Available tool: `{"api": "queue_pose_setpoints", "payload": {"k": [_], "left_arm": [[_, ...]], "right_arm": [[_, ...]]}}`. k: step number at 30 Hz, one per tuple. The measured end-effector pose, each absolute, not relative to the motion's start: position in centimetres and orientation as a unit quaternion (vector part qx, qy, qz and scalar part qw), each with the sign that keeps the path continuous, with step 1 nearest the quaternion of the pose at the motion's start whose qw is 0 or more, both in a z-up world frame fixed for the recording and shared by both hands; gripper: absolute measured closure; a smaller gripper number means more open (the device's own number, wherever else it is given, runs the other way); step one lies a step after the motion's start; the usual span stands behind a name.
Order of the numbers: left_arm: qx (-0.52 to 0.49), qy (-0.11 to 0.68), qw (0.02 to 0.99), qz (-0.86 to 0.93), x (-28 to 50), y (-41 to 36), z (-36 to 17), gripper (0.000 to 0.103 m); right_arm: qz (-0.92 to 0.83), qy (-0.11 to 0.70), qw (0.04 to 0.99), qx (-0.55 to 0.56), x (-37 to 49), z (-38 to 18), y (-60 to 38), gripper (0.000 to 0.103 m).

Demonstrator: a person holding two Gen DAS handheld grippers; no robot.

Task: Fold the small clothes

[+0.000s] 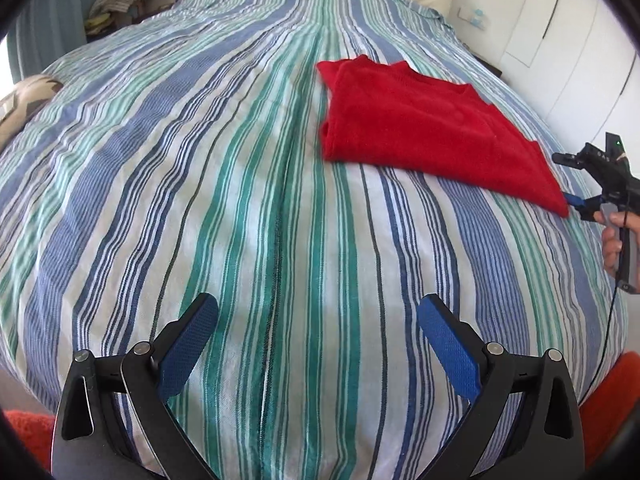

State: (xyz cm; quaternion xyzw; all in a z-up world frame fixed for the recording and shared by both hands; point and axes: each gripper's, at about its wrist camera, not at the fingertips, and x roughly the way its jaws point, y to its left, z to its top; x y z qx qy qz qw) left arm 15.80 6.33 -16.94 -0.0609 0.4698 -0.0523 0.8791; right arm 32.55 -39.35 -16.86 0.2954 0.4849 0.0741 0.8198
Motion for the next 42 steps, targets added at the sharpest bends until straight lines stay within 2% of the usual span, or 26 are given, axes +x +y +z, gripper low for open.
{"api": "queue_pose_setpoints", "payload": {"k": [1,2,4,7,10,13,16,19,21,22,23,25,26,30,33,35,37,42], "left_arm": [[-0.061,0.471,0.879,-0.054,16.0,6.3,-17.1,0.002],[-0.061,0.472,0.878,-0.055,16.1,6.3,-17.2,0.002],[-0.069,0.473,0.877,-0.055,16.2,6.5,-17.3,0.002],[-0.089,0.471,0.876,-0.057,16.3,7.0,-17.2,0.002],[-0.106,0.472,0.873,-0.059,16.5,7.5,-17.3,0.002],[-0.109,0.470,0.874,-0.060,16.9,7.5,-17.3,0.002],[-0.109,0.467,0.876,-0.055,16.8,7.8,-17.2,0.002],[-0.117,0.466,0.876,-0.048,16.6,8.6,-17.2,0.002],[-0.125,0.466,0.875,-0.043,16.5,9.2,-17.3,0.002],[-0.128,0.467,0.874,-0.041,16.5,9.4,-17.3,0.002],[-0.132,0.468,0.873,-0.040,16.5,9.6,-17.4,0.002],[-0.136,0.468,0.872,-0.038,16.6,9.8,-17.4,0.002],[-0.138,0.468,0.872,-0.038,16.6,9.9,-17.4,0.002],[-0.158,0.464,0.871,-0.041,16.7,10.4,-17.1,0.002],[-0.173,0.463,0.868,-0.041,17.0,10.7,-17.1,0.002],[-0.176,0.464,0.867,-0.040,17.1,10.7,-17.2,0.002],[-0.173,0.465,0.867,-0.038,17.1,10.6,-17.3,0.002],[-0.150,0.466,0.871,-0.035,16.8,10.3,-17.4,0.002]], "right_arm": [[0.077,0.491,0.816,0.293,33.1,-17.7,-38.5,0.030],[0.072,0.495,0.816,0.288,33.5,-18.3,-37.8,0.053],[0.052,0.489,0.823,0.283,34.0,-18.1,-37.0,0.087],[0.044,0.459,0.851,0.253,34.1,-14.3,-34.6,0.087],[0.095,0.439,0.869,0.209,34.7,-9.1,-29.2,0.087],[0.155,0.440,0.866,0.182,36.5,-6.3,-22.3,0.087],[0.190,0.451,0.859,0.149,38.0,-6.8,-15.4,0.087],[0.200,0.472,0.848,0.134,38.6,-9.7,-10.4,0.087],[0.224,0.495,0.826,0.149,39.0,-12.2,-8.0,0.078],[0.241,0.511,0.810,0.158,39.0,-13.5,-7.2,0.067],[0.258,0.532,0.789,0.164,39.0,-14.6,-6.4,0.048],[0.302,0.540,0.765,0.181,38.4,-14.9,-5.7,0.039],[0.320,0.531,0.763,0.183,37.9,-14.3,-5.6,0.037],[0.327,0.459,0.805,0.185,36.3,-9.6,-9.2,0.037],[0.269,0.449,0.845,0.109,35.9,-8.4,-10.6,0.039],[0.266,0.477,0.835,0.066,35.7,-10.1,-9.4,0.065],[0.263,0.496,0.827,0.017,35.4,-12.4,-7.6,0.069],[0.277,0.513,0.809,-0.070,33.0,-18.1,-3.0,0.069]]}}
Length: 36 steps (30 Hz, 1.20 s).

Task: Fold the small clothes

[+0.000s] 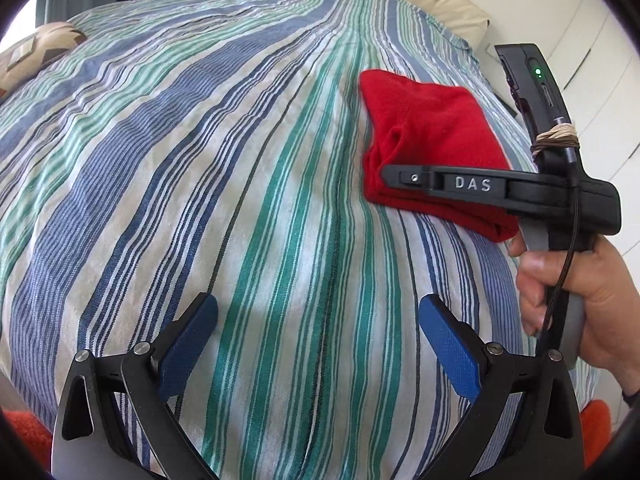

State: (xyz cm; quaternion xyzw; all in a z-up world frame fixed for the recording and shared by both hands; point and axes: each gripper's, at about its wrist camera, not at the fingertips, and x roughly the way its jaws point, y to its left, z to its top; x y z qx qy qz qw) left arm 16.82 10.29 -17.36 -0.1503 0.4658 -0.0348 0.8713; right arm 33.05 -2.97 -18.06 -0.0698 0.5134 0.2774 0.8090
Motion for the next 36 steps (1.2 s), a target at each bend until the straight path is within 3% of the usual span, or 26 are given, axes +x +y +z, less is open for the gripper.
{"api": "queue_pose_setpoints", "payload": {"k": [4,10,13,18,20,22,26,36], "left_arm": [[-0.152,0.467,0.870,-0.034,16.9,10.5,-17.4,0.002],[-0.161,0.466,0.870,-0.036,16.9,10.6,-17.2,0.002],[-0.159,0.467,0.869,-0.034,17.0,10.5,-17.3,0.002],[-0.146,0.465,0.873,-0.029,16.9,10.1,-17.4,0.002],[-0.142,0.464,0.874,-0.025,16.7,10.2,-17.4,0.002],[-0.140,0.465,0.874,-0.023,16.6,10.2,-17.4,0.002],[-0.140,0.465,0.874,-0.022,16.7,10.3,-17.5,0.002],[-0.131,0.467,0.874,-0.018,16.7,10.0,-17.4,0.002]], "right_arm": [[0.303,0.511,0.804,-0.038,32.8,-15.8,-4.3,0.069],[0.282,0.432,0.856,0.032,30.4,-8.7,-12.4,0.069],[0.239,0.447,0.861,0.040,30.3,-10.0,-15.2,0.069],[0.217,0.538,0.813,0.040,30.2,-17.5,-15.4,0.069],[0.211,0.516,0.829,0.042,28.7,-17.1,-15.6,0.069],[0.214,0.500,0.837,0.056,27.0,-15.7,-15.9,0.063],[0.193,0.455,0.869,0.024,22.2,-13.8,-17.1,0.034],[0.110,0.456,0.882,0.049,15.1,-16.5,-22.7,0.032]]}}
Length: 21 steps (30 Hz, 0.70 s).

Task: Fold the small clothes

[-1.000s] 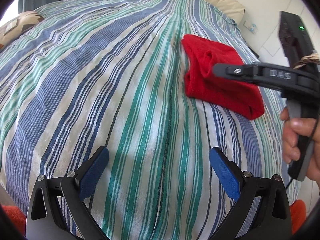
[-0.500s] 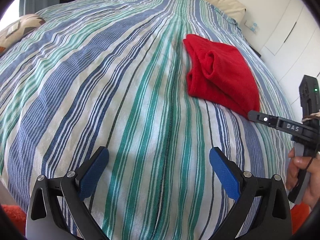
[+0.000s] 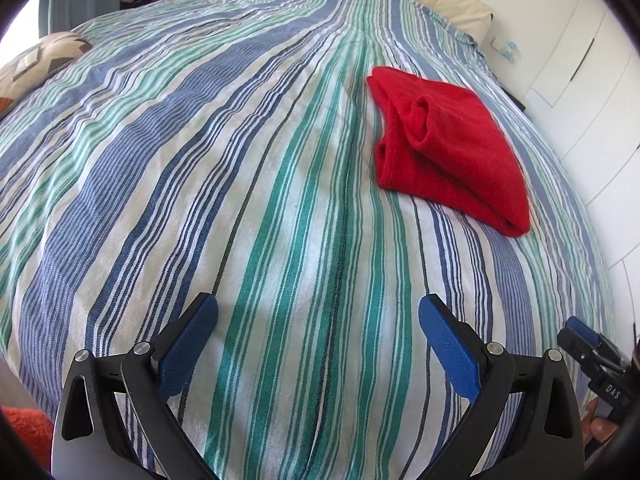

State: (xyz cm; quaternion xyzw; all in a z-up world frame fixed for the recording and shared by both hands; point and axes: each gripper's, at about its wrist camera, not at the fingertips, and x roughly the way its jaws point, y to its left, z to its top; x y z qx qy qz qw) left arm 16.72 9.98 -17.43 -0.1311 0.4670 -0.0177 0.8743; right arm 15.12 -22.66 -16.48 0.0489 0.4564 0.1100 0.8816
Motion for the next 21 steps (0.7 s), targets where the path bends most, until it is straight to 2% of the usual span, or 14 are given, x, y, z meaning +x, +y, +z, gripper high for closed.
{"api": "queue_pose_setpoints", "payload": {"k": [16,21], "left_arm": [[-0.076,0.478,0.875,-0.008,16.9,8.6,-17.9,0.002],[-0.174,0.455,0.869,-0.088,18.7,8.5,-14.5,0.002]], "right_arm": [[0.102,0.458,0.881,0.060,14.2,-17.4,-22.9,0.028],[0.109,0.456,0.878,0.092,15.2,-17.0,-23.5,0.028]]}}
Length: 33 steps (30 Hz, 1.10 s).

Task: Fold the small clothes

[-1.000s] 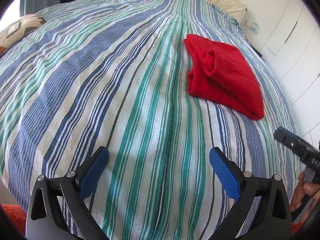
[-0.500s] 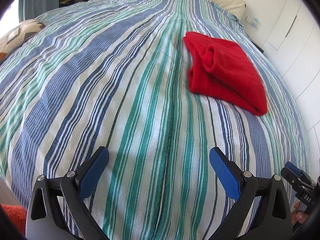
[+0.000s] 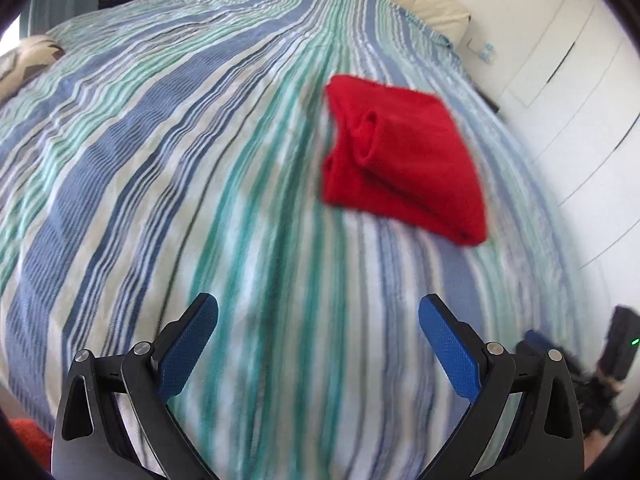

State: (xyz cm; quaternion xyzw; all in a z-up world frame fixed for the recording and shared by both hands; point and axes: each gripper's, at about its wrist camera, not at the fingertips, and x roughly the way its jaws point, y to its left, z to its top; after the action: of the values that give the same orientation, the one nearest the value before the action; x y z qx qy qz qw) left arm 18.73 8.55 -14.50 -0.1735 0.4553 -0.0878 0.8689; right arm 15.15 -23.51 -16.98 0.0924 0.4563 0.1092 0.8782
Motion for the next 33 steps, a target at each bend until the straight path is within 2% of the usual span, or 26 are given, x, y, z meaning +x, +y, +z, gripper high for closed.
{"api": "queue_pose_setpoints", "payload": {"k": [6,9,11,15,19,20,21,22,23,25,28,33], "left_arm": [[-0.239,0.418,0.865,-0.141,28.8,6.8,-11.3,0.002],[-0.235,0.441,0.859,-0.106,33.4,6.8,-13.6,0.002],[-0.218,0.477,0.847,-0.083,35.3,7.3,-15.9,0.002],[-0.189,0.496,0.843,-0.084,36.0,8.2,-17.9,0.002],[-0.181,0.498,0.842,-0.099,36.0,7.5,-18.2,0.004],[-0.187,0.504,0.835,-0.116,36.2,7.0,-18.4,0.006],[-0.189,0.512,0.827,-0.133,36.3,6.5,-18.6,0.021],[-0.191,0.520,0.819,-0.152,36.4,6.0,-18.9,0.055],[-0.201,0.530,0.807,-0.168,36.5,5.6,-19.1,0.076],[-0.206,0.529,0.807,-0.165,36.5,5.6,-18.6,0.081],[-0.187,0.504,0.824,-0.177,35.7,5.1,-15.6,0.083],[-0.189,0.432,0.854,-0.219,35.1,4.3,-8.0,0.083]], "right_arm": [[0.122,0.431,0.883,0.142,21.4,-14.5,-24.2,0.028],[0.144,0.412,0.883,0.175,26.0,-12.5,-24.3,0.025],[0.158,0.416,0.874,0.193,29.1,-12.0,-24.1,0.018],[0.193,0.433,0.855,0.211,33.9,-13.6,-22.8,0.018],[0.215,0.466,0.830,0.218,38.1,-17.5,-20.5,0.018],[0.222,0.483,0.812,0.242,38.9,-19.0,-19.9,0.026],[0.219,0.490,0.802,0.263,39.4,-19.9,-19.4,0.034],[0.213,0.487,0.802,0.272,39.5,-20.2,-19.0,0.046],[0.211,0.487,0.804,0.270,39.4,-20.2,-18.5,0.064],[0.192,0.486,0.824,0.221,38.9,-19.1,-17.3,0.068],[0.195,0.451,0.860,0.139,38.0,-15.4,-15.9,0.071],[0.208,0.371,0.897,0.117,37.6,-7.3,-17.3,0.072]]}}
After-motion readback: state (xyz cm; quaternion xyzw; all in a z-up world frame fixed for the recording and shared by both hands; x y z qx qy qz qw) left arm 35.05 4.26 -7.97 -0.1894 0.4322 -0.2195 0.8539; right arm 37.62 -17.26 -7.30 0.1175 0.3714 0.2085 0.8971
